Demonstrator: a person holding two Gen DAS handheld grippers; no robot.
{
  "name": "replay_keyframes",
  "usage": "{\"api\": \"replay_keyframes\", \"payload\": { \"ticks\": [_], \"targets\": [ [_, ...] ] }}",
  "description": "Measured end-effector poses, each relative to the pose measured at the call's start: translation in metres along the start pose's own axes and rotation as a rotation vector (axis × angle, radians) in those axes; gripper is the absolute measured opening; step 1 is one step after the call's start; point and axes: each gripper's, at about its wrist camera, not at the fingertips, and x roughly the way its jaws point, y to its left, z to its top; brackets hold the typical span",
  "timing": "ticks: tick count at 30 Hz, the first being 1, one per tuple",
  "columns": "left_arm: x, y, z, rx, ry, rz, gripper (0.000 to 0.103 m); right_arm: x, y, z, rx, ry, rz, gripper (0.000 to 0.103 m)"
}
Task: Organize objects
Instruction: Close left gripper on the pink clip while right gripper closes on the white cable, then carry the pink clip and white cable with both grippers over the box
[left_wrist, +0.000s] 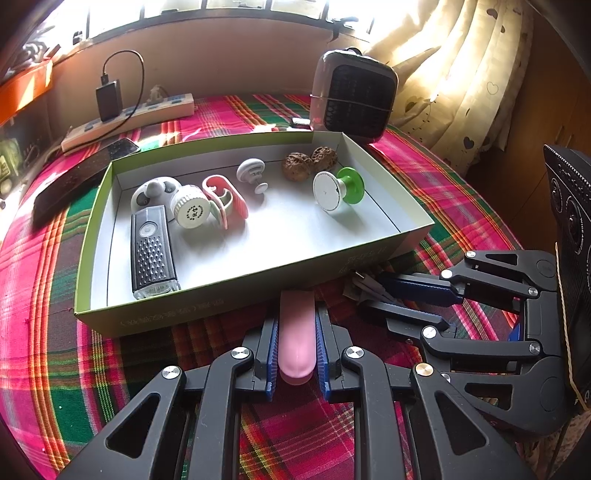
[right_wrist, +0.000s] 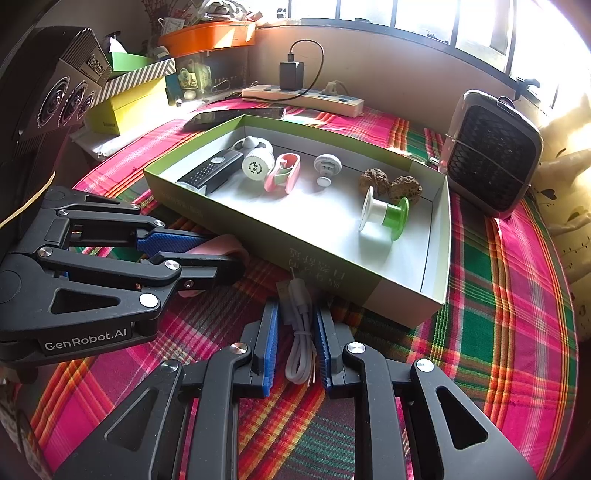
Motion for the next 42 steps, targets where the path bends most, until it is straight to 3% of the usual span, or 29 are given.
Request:
{"api": "replay_keyframes", "payload": {
  "ticks": [22,42],
  "targets": [
    [-0.005,0.005,-0.003,-0.013,-0.003,0.007,0.016,-0.008,0.000,-0.005,0.063,-0.010,-0.025,0.019],
    [-0.033,0.005,-0.005,-0.012,-0.064,0.008,0.016,-0.029,0.003,-0.004,0.122,-0.050,-0.019,0.019]
  ]
}}
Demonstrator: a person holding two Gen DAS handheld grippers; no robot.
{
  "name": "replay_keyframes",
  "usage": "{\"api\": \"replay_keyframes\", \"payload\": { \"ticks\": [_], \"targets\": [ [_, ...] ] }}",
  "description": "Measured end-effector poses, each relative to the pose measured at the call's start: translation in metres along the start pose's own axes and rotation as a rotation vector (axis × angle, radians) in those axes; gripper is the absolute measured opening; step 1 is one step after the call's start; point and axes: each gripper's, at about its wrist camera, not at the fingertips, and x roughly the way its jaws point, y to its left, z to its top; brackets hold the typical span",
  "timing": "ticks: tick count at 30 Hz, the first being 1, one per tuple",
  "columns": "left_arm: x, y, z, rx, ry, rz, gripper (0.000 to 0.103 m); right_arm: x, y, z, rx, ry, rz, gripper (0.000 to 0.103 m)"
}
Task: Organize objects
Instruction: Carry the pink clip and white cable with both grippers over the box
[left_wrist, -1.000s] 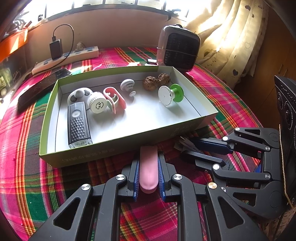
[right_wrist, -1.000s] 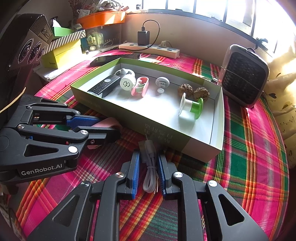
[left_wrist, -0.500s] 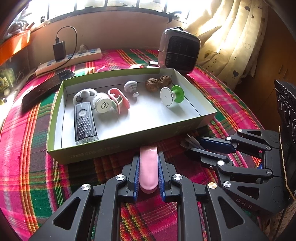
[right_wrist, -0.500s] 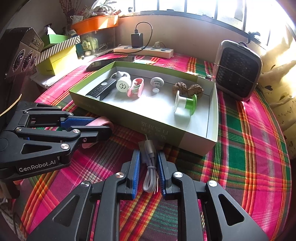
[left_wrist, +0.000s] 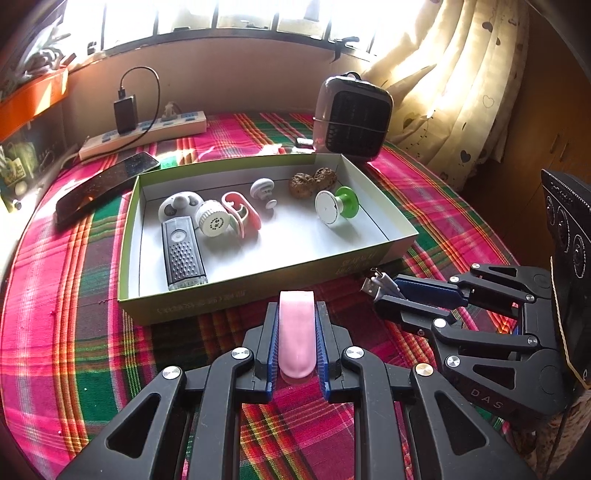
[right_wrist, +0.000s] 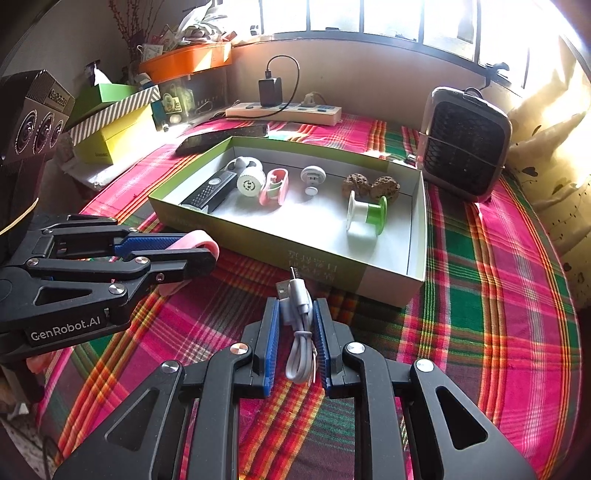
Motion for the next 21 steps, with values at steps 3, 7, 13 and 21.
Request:
{"api": "replay_keyframes", "payload": {
  "ticks": [3,7,13,21],
  "targets": [
    [-0.004,0.000,0.001,0.000,-0.009,0.001,0.016,-0.005,0.000,0.002,0.009,-0.012,0.002,0.019],
    [-0.010,0.001,0.004,0.004,-0.022,-0.001,0.016,-0.010,-0.001,0.005,0.022,-0.028,0.006,0.019],
    [-0.014,0.004,0.011,-0.002,-0.036,-0.001,0.016,-0.016,-0.006,0.012,0.041,-0.047,0.000,0.019],
    [-0.012,0.007,0.020,-0.011,-0.044,-0.002,0.016,-0.018,-0.017,0.025,0.087,-0.062,-0.016,0.019]
  ]
}}
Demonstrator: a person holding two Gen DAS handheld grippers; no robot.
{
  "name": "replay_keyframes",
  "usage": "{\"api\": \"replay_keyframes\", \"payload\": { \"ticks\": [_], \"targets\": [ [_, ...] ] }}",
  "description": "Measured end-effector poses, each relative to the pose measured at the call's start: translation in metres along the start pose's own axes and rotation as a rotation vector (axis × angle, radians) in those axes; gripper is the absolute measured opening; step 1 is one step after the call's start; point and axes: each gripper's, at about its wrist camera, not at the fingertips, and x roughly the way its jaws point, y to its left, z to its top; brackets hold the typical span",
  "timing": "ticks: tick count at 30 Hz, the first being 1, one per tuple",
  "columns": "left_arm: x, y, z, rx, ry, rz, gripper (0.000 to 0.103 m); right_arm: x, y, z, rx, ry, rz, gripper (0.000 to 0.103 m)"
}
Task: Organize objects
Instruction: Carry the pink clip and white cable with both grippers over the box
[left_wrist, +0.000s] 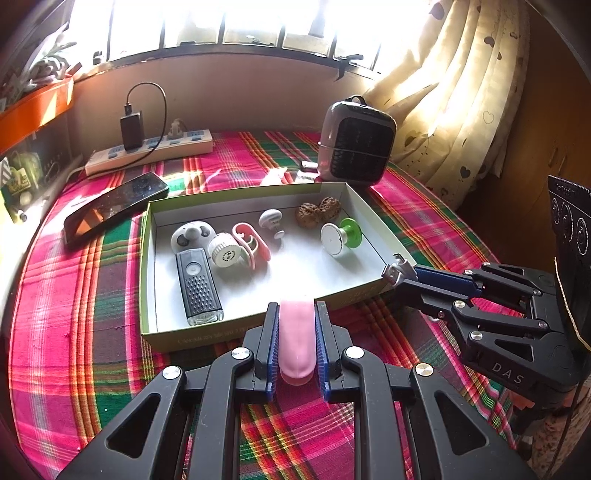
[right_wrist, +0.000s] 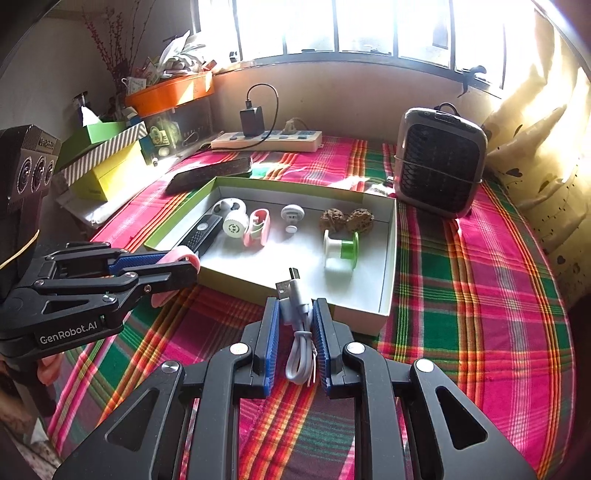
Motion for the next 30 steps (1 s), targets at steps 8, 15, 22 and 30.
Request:
{"api": "replay_keyframes", "payload": {
  "ticks": [8,15,22,30],
  "targets": [
    [0.007,0.005,0.010,-0.015,0.000,0.000,0.016,0.006,-0.009,0.025,0.036,-0.032,-0.014,0.019],
    [0.018,0.008,0.018,-0.025,0.008,0.002,0.016,0.019,-0.017,0.045,0.069,-0.030,-0.013,0.019],
    [0.032,0.013,0.025,-0.043,0.017,0.006,0.016,0.042,-0.017,0.062,0.093,-0.007,0.010,0.019],
    [0.043,0.021,0.028,-0.064,0.024,0.012,0.016,0.069,-0.013,0.076,0.089,0.026,0.021,0.020]
  ]
}}
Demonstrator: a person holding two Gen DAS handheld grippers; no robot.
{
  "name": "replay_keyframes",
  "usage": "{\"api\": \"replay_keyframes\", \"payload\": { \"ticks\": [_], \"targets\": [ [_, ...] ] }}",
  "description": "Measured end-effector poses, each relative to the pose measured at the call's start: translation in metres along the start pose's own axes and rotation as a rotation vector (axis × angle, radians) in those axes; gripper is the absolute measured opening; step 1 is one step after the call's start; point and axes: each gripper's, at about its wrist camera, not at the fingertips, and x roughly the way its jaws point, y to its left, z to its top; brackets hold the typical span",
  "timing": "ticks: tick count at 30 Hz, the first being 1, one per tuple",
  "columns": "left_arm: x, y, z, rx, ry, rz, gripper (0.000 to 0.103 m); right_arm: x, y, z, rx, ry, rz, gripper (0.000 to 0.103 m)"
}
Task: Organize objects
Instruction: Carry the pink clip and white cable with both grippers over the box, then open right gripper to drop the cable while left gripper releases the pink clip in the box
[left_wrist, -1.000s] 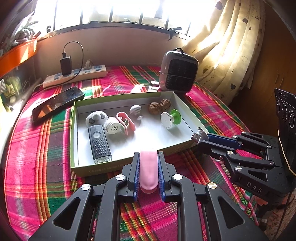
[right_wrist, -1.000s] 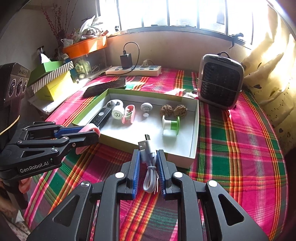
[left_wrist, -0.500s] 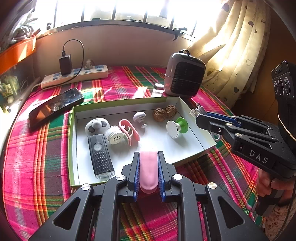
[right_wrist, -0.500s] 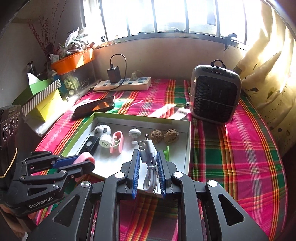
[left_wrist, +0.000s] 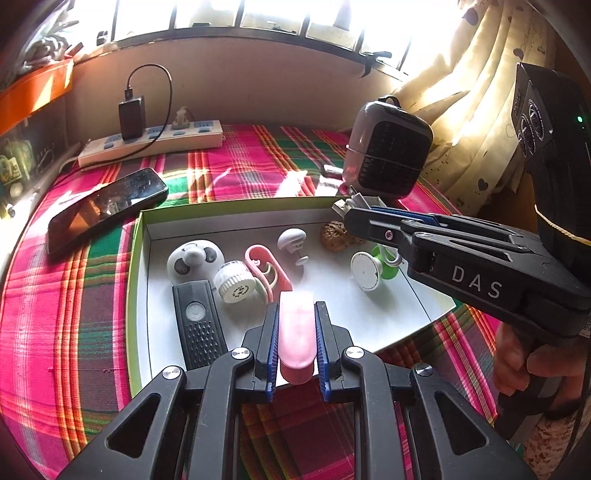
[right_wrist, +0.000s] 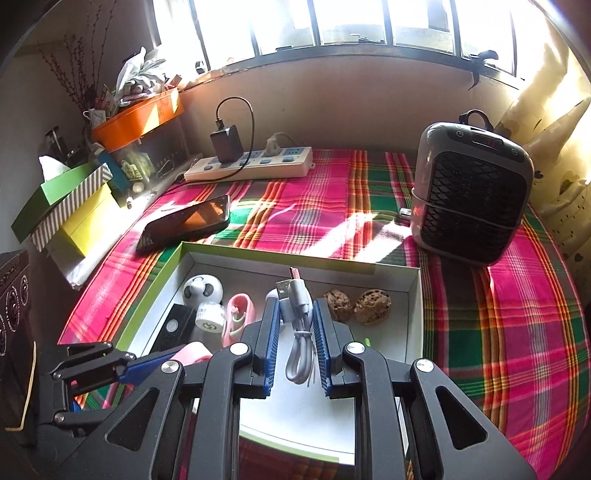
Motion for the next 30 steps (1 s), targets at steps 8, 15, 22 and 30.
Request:
{"api": "replay_keyframes", "payload": {
  "ticks": [8,15,22,30],
  "targets": [
    [0.010,0.004,0.000,-0.005,0.007,0.019,0.016,0.020,0.000,0.007,0.006,0.029,-0.017,0.019],
    [0.015,0.005,0.000,-0.001,0.020,0.033,0.016,0.032,-0.005,0.009,0.031,0.047,-0.034,0.020],
    [0.019,0.006,-0.002,-0.004,0.032,0.035,0.016,0.038,-0.005,0.008,0.034,0.051,-0.029,0.020],
    [0.022,0.005,-0.003,0.000,0.032,0.040,0.016,0.043,-0.003,0.007,0.038,0.056,-0.039,0.020]
  ]
}}
